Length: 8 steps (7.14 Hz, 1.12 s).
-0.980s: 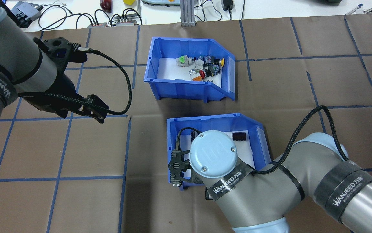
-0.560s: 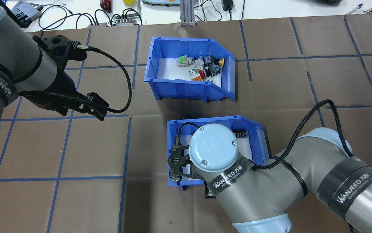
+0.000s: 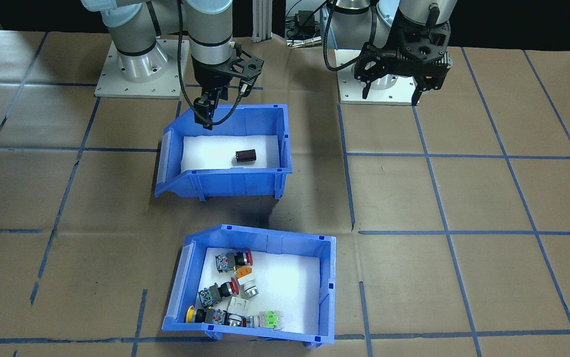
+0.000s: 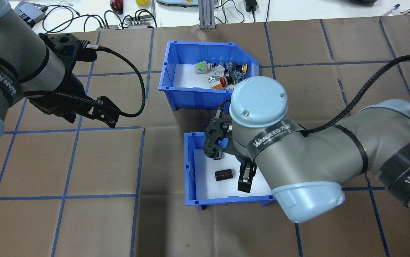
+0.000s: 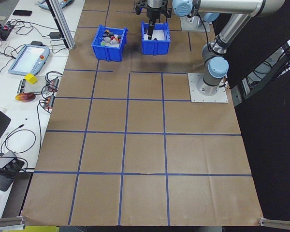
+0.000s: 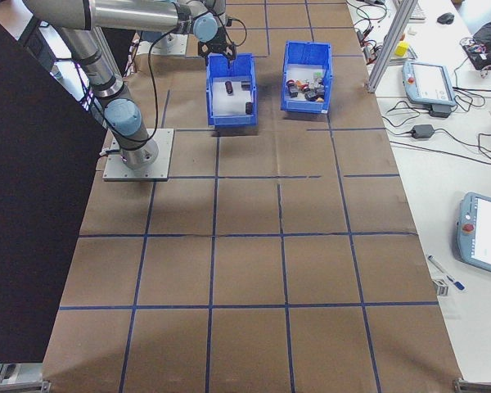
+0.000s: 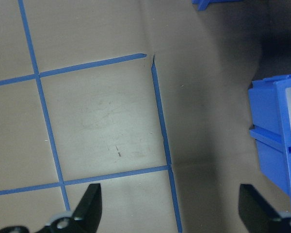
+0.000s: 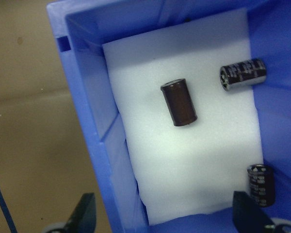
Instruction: Place button box in front
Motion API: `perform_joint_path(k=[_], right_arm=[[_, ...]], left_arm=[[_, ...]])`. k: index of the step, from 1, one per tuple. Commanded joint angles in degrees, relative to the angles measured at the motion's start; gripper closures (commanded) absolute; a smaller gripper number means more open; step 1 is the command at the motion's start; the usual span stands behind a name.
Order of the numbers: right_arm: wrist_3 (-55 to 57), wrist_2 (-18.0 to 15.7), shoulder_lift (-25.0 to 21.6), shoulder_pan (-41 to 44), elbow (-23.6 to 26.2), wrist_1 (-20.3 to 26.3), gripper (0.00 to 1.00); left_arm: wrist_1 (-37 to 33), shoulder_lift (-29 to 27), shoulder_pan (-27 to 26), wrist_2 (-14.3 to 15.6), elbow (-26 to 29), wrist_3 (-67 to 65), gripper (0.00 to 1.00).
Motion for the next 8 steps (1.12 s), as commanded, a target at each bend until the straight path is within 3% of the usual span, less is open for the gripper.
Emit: perform_joint_path(k=[1, 5, 7, 8], right_arm=[[9.0, -0.3, -0.4, -8.6, -2.9, -1.3, 0.0], [33.6, 0.4, -0.2, -20.3, -12.2, 9.2, 0.0], [41.7, 0.8, 0.5, -20.5, -16.4, 10.2, 0.0], [44.4, 2.9, 2.7, -20.5, -18.4, 11.2, 0.0]], left_arm=[[0.0, -0.5, 0.1, -0.1, 0.8, 0.0, 0.0], [-0.9, -2.0, 0.1, 0.0, 3.0, -0.3, 0.0], [-0.9, -2.1, 0.1, 0.0, 3.3, -0.4, 0.0], [-0.9, -2.1, 0.1, 0.0, 3.8, -0.4, 0.0]])
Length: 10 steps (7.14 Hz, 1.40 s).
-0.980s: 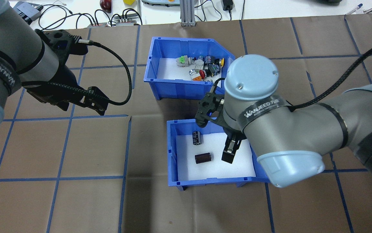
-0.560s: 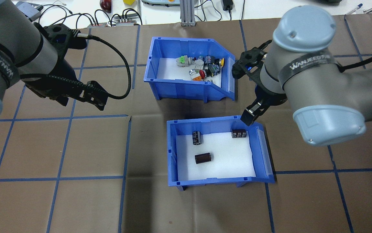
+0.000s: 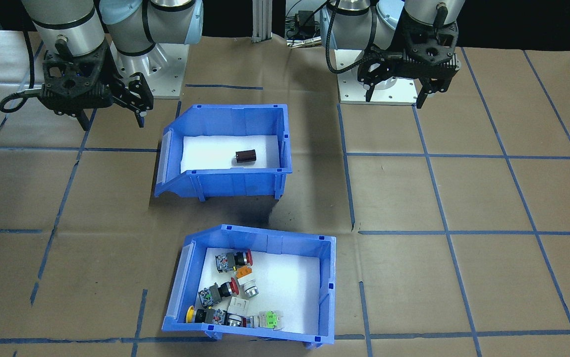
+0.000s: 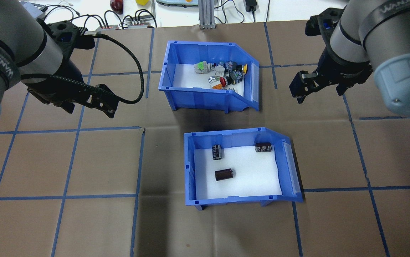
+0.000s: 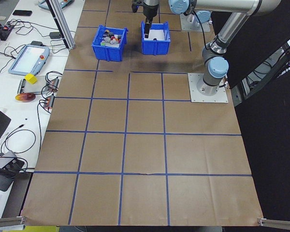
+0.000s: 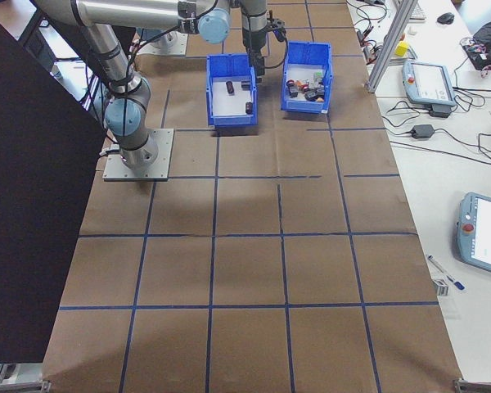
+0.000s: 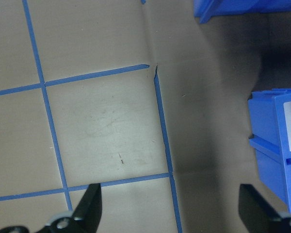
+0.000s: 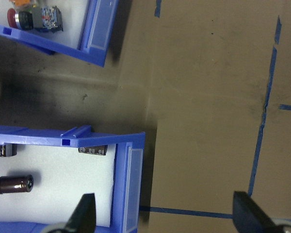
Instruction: Place button box in front
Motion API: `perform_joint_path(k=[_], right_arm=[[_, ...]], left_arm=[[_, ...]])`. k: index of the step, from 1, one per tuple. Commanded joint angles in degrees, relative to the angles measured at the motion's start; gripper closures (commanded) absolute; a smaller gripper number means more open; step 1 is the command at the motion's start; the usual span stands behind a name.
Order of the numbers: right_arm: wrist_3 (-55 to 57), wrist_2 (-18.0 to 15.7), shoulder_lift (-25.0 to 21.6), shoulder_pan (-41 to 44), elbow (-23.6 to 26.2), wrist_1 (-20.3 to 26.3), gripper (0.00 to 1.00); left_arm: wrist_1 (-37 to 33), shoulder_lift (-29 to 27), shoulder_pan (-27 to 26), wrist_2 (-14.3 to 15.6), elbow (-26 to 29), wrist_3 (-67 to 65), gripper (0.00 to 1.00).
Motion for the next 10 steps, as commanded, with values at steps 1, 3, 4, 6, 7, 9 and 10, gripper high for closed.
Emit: perform_joint_path(k=[1, 3, 4, 6, 7, 9, 10], right_arm=[[4.9, 1.7, 3.6, -0.2, -5.0, 3.6, 0.0], [5.0, 1.5, 6.4, -0.2, -8.0, 7.1, 0.0], [5.0, 1.1, 6.5, -0.2, -8.2, 7.2, 0.0], [5.0, 1.0, 6.6, -0.2, -8.2, 7.2, 0.0], [5.0, 1.0, 6.6, -0.2, -8.2, 7.2, 0.0], [5.0, 1.0, 6.6, -0.2, -8.1, 7.1, 0.0], [5.0, 0.8, 6.5, -0.2, -8.1, 7.0, 0.0]], left_arm=[[-0.1, -0.1, 0.1, -0.1, 0.6, -0.1, 0.0], [-0.1, -0.3, 0.3, -0.2, 0.7, -0.1, 0.0], [-1.0, -0.2, 0.3, -0.3, 0.7, -0.3, 0.0], [-3.4, -0.1, 0.3, -0.5, 0.3, -0.8, 0.0], [-3.5, -0.1, 0.3, -0.5, 0.4, -0.8, 0.0], [-3.9, -0.2, 0.3, -0.7, 0.5, -0.9, 0.0], [-3.9, -0.2, 0.3, -0.7, 0.6, -1.6, 0.0]])
